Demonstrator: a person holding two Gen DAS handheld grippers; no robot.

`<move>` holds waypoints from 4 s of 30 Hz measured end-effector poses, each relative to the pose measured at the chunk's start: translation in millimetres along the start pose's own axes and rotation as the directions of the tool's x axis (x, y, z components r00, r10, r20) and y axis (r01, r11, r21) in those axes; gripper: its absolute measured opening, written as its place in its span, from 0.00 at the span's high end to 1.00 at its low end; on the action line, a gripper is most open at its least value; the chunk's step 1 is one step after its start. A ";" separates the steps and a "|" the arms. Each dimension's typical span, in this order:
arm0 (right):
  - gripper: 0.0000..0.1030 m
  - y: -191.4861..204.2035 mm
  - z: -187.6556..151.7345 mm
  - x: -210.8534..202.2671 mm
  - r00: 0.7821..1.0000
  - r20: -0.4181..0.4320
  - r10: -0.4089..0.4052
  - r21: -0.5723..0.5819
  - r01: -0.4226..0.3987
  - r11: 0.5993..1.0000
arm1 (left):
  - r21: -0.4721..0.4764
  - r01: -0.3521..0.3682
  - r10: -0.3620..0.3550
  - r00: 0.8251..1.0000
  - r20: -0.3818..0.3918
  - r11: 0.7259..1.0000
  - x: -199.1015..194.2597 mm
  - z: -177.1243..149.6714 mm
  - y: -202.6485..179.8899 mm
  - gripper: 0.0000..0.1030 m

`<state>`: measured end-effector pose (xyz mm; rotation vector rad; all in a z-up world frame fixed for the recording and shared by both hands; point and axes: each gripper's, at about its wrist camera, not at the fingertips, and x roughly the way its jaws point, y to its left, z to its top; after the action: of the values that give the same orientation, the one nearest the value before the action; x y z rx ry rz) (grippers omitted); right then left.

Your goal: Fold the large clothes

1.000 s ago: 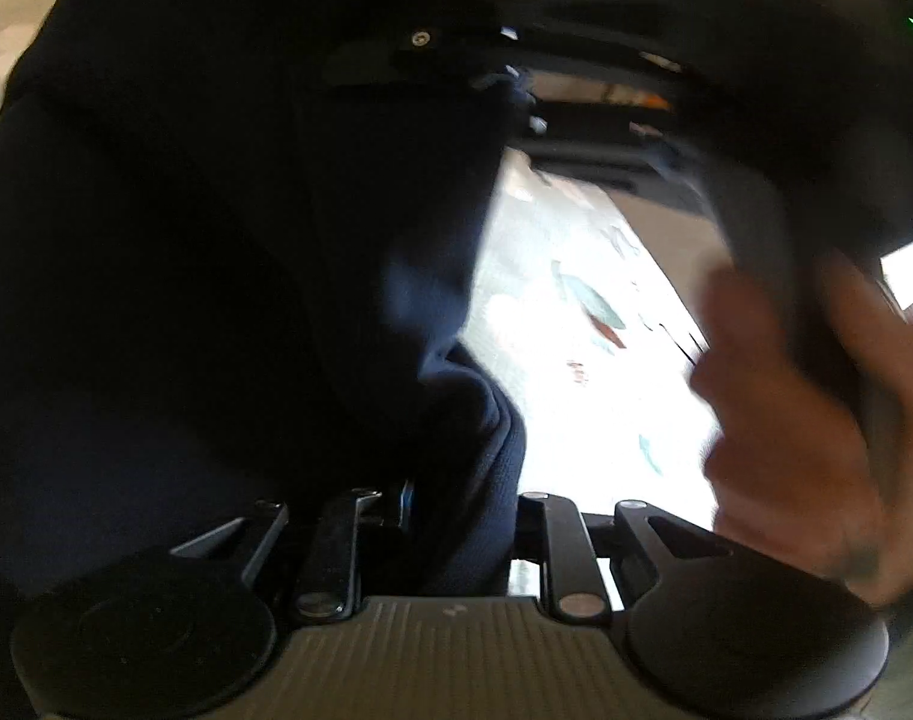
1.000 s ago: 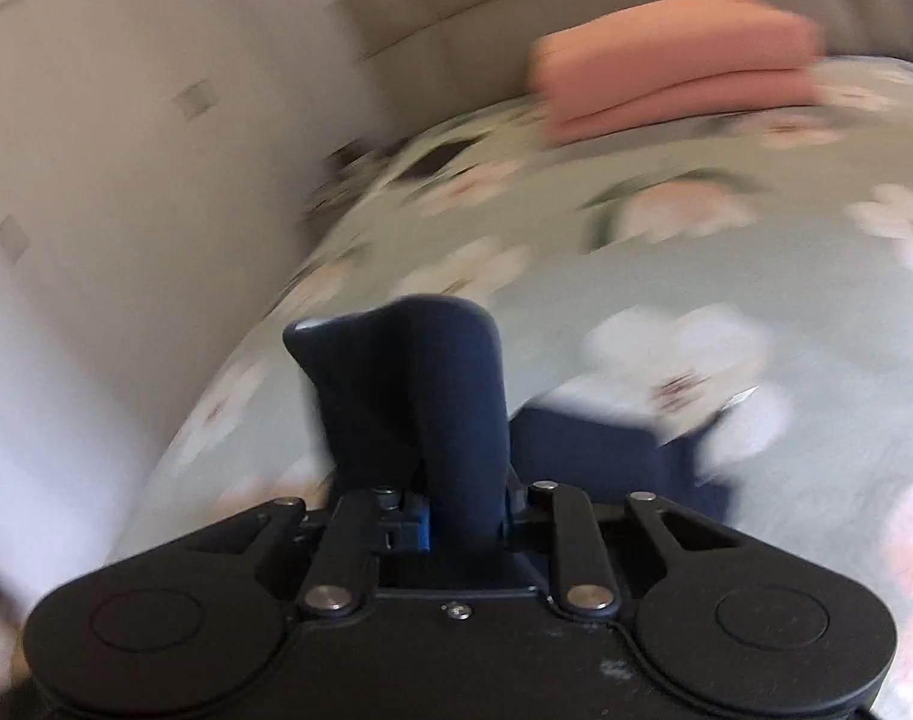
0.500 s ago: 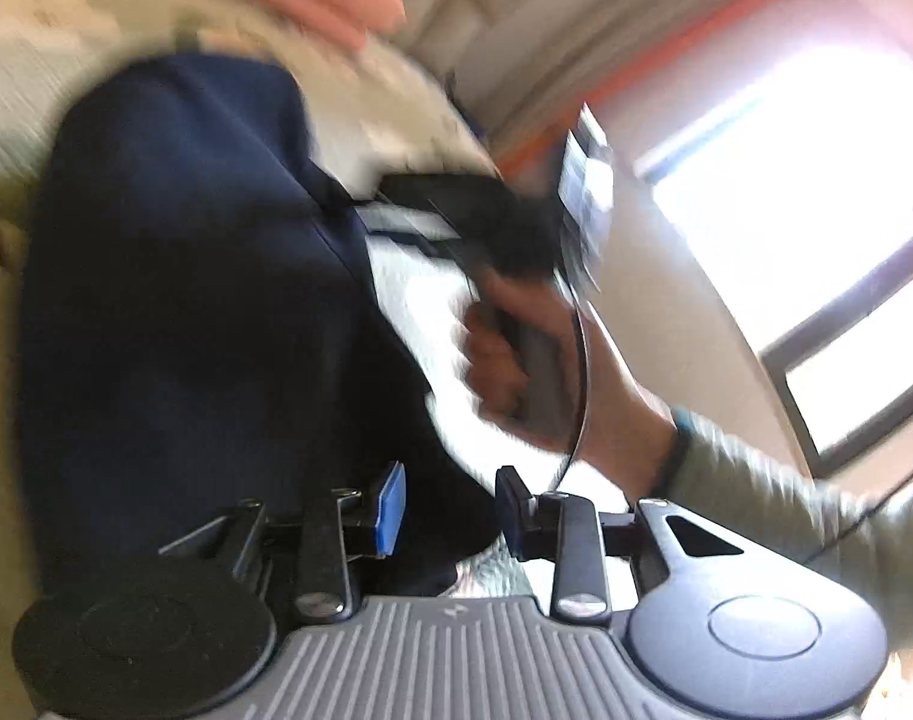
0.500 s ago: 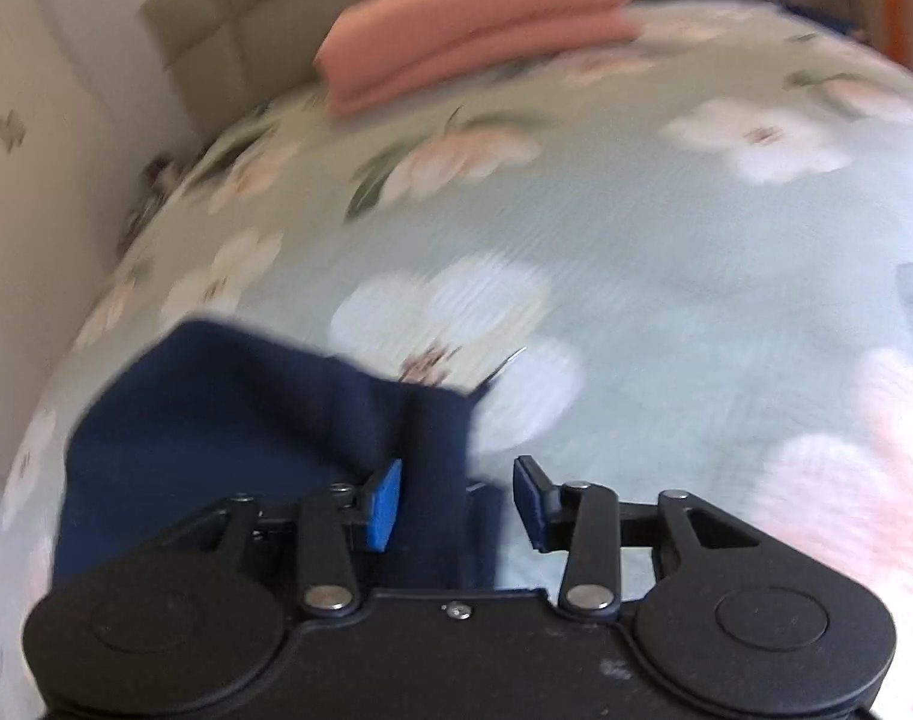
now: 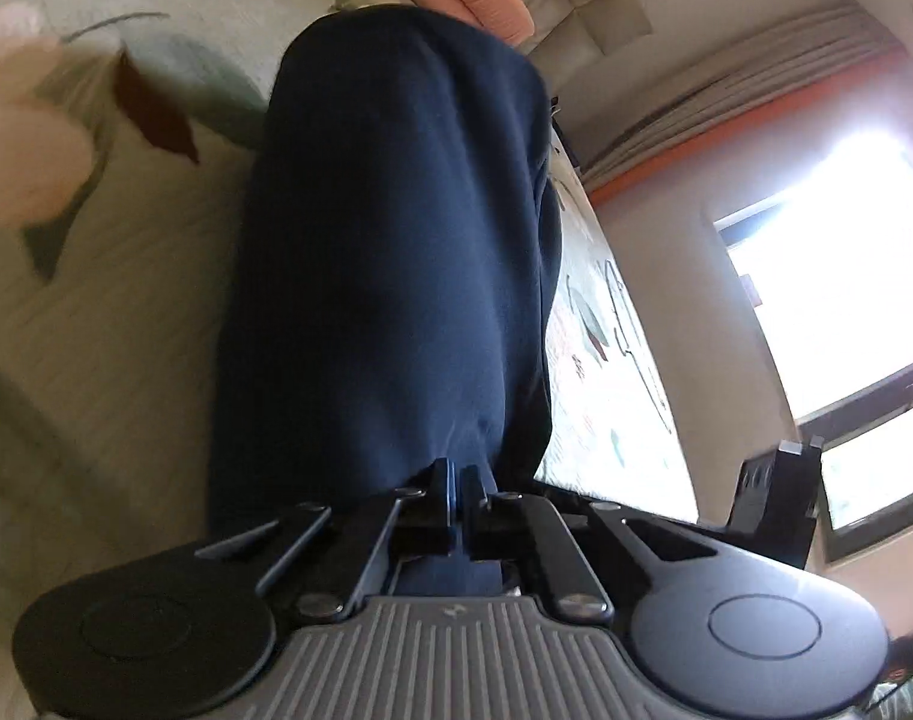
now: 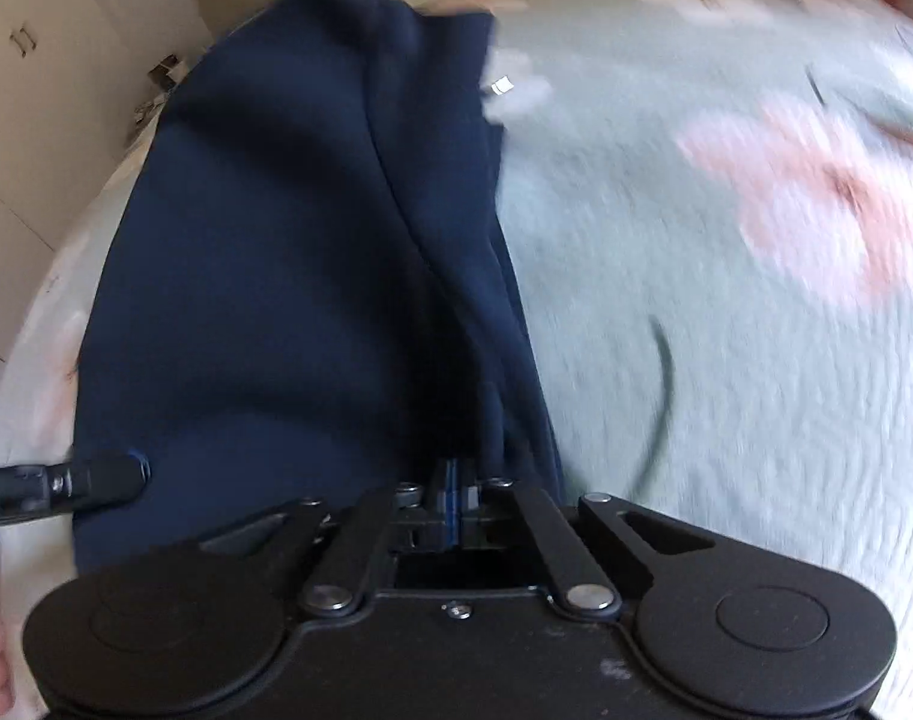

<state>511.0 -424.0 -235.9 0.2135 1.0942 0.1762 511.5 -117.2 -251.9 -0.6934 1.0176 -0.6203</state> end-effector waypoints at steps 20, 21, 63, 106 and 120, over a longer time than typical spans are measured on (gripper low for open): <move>0.99 102.1 209.7 148.3 0.980 0.142 0.139 -0.421 -0.067 0.905 | 0.169 -0.042 0.039 0.999 0.018 0.985 9.9 18.1 12.2 0.96; 1.00 84.9 217.0 154.2 0.988 0.137 0.072 -0.364 -0.017 0.931 | 0.180 -0.035 0.035 0.999 0.007 0.983 5.5 16.3 10.9 0.96; 0.91 33.3 -20.2 -4.1 0.996 -0.007 -0.088 -0.065 0.087 0.994 | 0.126 -0.183 0.195 0.976 -0.098 0.975 33.7 -9.3 26.8 0.96; 0.43 -43.1 62.0 52.5 0.887 0.195 0.419 0.259 -0.459 0.850 | -0.050 -0.087 0.096 0.973 0.209 0.995 64.9 87.2 64.2 0.44; 0.51 94.3 -16.8 -132.6 0.878 0.298 0.375 0.107 -0.421 0.901 | 0.043 0.156 -0.162 0.945 0.283 0.987 -106.3 15.7 7.2 0.49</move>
<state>433.1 -364.2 -105.0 0.6031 0.7794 0.4137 484.7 -30.2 -194.3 -0.8274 0.6906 -0.6478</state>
